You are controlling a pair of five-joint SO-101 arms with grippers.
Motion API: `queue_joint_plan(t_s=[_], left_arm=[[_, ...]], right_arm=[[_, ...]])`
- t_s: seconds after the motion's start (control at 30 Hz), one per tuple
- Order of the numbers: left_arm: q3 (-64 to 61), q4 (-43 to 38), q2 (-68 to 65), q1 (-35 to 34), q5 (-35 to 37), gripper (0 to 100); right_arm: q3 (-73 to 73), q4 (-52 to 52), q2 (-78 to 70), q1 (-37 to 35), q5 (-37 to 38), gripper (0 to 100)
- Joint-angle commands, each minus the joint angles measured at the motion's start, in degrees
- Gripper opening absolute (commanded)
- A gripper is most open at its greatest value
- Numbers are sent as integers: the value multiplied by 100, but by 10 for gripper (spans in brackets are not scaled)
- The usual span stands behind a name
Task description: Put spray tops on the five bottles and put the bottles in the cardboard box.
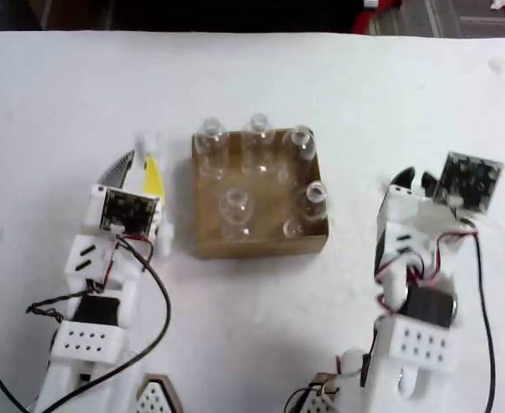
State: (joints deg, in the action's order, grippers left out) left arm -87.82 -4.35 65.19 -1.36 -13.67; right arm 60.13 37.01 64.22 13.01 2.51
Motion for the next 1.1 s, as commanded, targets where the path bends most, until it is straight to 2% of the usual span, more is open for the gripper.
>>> queue_joint_plan(t_s=[0.0,0.1,0.2,0.33,0.53,0.8,0.93,1.07], left_arm=[[62,-123,22,13,-70,80],[70,-123,22,-145,-185,80],[202,-97,-13,-259,-176,80],[571,466,-22,-356,-114,80],[1301,1635,-22,-356,255,80],[2400,2479,-84,-365,229,80],[3552,3191,-910,-356,229,80],[4897,3763,-2607,-356,229,80]], right_arm=[[-281,-409,-1411,119,-598,49],[-281,-910,-2404,400,-1081,50],[-290,-1508,-3319,655,-1116,50],[-413,-1921,-4127,787,-1108,52],[-580,-1912,-4400,787,-1108,52],[-580,-1921,-4444,787,-1108,52],[-580,-1921,-4444,769,-1108,52],[-580,-1921,-4444,760,-1108,52]])
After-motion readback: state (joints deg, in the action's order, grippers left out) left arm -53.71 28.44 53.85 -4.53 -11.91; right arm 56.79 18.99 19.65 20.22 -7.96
